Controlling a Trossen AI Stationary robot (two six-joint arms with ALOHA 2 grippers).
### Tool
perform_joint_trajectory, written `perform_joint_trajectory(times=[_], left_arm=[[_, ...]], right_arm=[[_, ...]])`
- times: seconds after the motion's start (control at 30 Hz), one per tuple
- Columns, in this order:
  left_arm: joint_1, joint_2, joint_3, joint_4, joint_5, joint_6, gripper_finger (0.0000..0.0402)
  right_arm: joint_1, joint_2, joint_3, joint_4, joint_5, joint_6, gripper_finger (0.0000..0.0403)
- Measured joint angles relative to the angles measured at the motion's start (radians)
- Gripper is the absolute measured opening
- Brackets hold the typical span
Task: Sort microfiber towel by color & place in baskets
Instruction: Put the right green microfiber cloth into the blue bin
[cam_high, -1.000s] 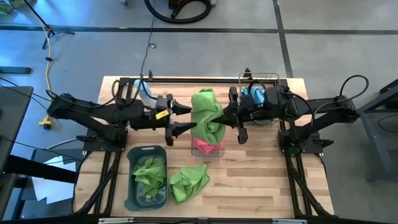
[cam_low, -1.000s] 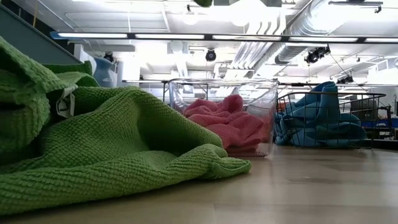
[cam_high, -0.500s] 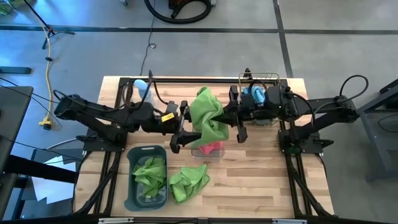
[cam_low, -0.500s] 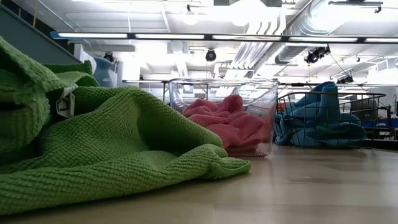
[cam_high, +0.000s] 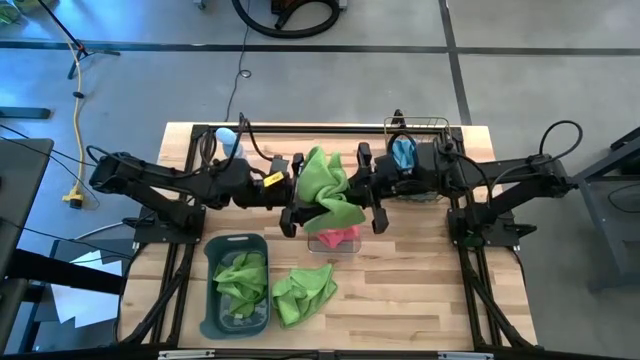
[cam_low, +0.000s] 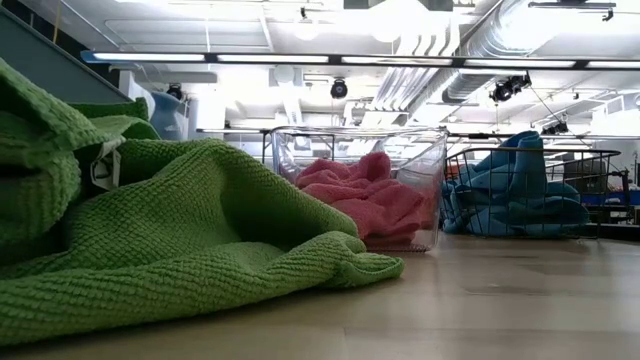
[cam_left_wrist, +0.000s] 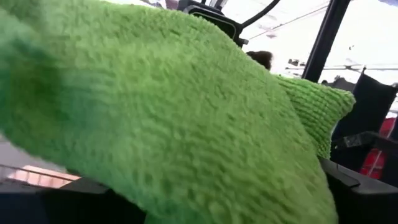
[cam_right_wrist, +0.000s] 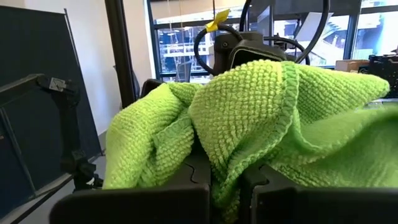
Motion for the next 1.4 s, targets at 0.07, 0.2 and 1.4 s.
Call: perform_joint_trajectory(times=[0.07, 0.2, 1.4], left_arm=[[0.003, 0.000, 0.000, 0.001, 0.000, 0.032, 0.0294], [0.003, -0.005, 0.000, 0.000, 0.000, 0.092, 0.0285], [0.062, -0.168, 0.000, -0.295, -0.119, 0.185, 0.0000]], right_arm=[[0.000, 0.000, 0.000, 0.000, 0.000, 0.002, 0.0005], [0.000, 0.000, 0.000, -0.003, -0.001, 0.002, 0.0005], [0.001, -0.175, 0.000, -0.295, 0.201, 0.059, 0.0234]])
